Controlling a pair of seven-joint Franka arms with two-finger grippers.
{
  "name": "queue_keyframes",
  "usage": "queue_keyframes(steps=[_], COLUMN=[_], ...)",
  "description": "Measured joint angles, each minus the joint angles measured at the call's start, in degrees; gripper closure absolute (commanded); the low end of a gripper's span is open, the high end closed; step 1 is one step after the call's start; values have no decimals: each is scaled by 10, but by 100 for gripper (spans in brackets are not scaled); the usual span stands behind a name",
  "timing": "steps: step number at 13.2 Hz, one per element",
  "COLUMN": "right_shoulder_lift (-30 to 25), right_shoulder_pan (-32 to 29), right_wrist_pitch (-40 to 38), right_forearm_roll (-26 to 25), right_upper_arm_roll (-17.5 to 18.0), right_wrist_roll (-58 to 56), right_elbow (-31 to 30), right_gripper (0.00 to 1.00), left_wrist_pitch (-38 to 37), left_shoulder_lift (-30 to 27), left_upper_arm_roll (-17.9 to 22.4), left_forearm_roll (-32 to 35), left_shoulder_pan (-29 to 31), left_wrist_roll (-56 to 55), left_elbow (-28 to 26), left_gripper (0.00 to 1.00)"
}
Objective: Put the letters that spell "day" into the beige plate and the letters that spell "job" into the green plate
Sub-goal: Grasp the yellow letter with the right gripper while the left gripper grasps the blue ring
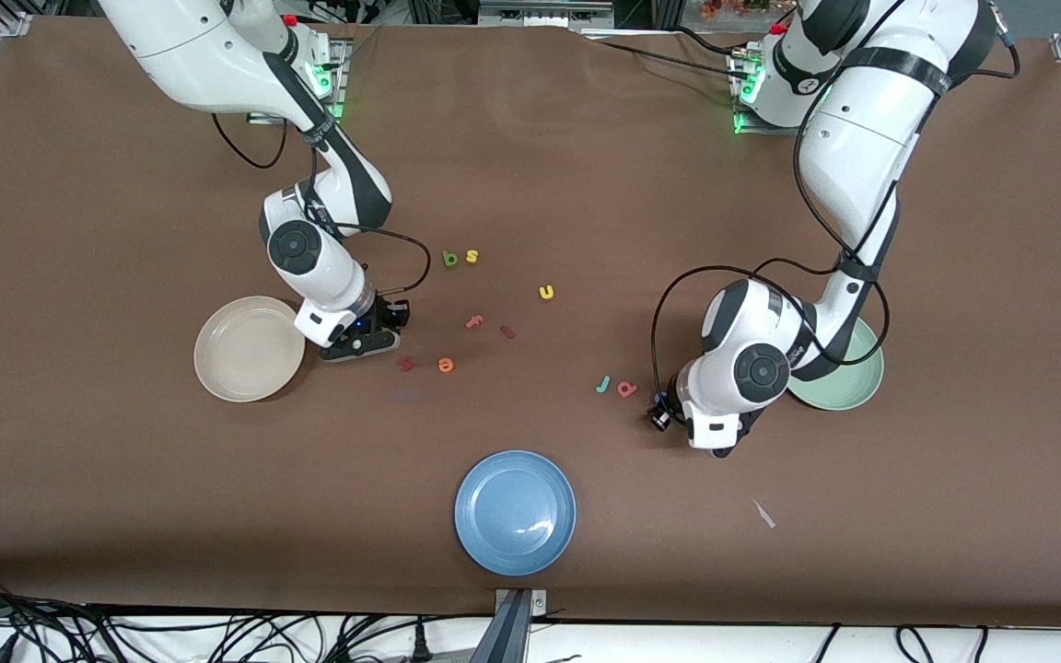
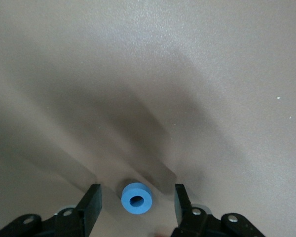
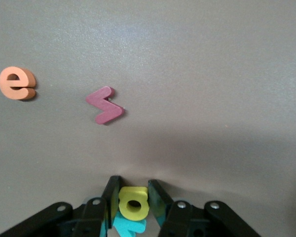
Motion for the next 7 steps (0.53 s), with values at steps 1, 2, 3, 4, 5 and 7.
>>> queue_keyframes(steps=[1,2,3,4,5,7], right_shoulder_lift=[0,-1,-1,-3,-8,-28], right_shoulder_pan=[0,0,0,0,-1,-7], right_wrist_pitch=[0,-1,-3,-7,-18,-54], right_forearm_roll=[0,-1,-2,-3,-4,-4], right_upper_arm_roll=[0,0,0,0,-1,-5], right_wrist_roll=[0,-1,-1,-3,-7,-31], right_elbow=[0,0,0,1,2,6], right_gripper=[77,77,77,77,77,77], left_wrist_pitch=[0,0,0,0,0,0], left_shoulder_lift=[0,0,0,0,1,1], left_upper_arm_roll=[0,0,0,0,0,-1], left_forearm_roll=[0,0,0,0,0,0], left_shoulder_pan=[0,0,0,-1,-1,-2], left_wrist_roll=[0,0,0,0,0,0], left_elbow=[0,0,0,0,0,0], left_gripper=[35,40,47,52,53,56])
